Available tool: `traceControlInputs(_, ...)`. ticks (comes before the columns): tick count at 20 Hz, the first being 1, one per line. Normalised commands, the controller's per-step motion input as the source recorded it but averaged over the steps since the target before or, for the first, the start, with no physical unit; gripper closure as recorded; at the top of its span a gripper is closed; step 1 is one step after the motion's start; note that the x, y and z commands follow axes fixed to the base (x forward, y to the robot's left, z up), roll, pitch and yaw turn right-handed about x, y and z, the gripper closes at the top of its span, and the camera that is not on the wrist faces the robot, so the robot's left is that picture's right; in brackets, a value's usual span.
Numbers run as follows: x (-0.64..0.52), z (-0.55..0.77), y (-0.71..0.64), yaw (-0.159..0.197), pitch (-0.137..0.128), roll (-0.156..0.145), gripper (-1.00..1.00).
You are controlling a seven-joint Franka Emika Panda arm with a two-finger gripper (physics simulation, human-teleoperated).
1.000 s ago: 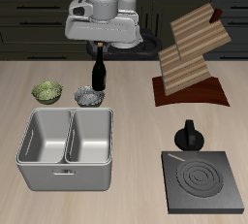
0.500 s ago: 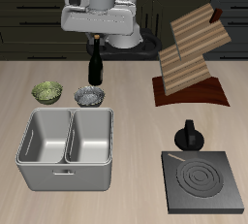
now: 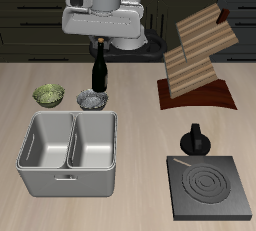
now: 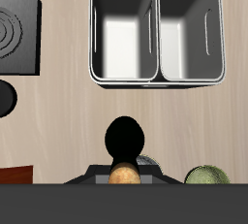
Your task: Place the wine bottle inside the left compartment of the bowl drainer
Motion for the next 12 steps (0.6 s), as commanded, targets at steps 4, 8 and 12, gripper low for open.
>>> traceControlInputs(4, 0.39, 0.03, 0.04, 0.033, 0.011, -0.010, 1.00)
traceControlInputs(8, 0.27, 0.03, 0.06, 0.008, 0.013, 0.008, 1.00)
traceControlInputs(12, 0.29, 0.03, 0.10, 0.008, 0.010, 0.001, 1.00)
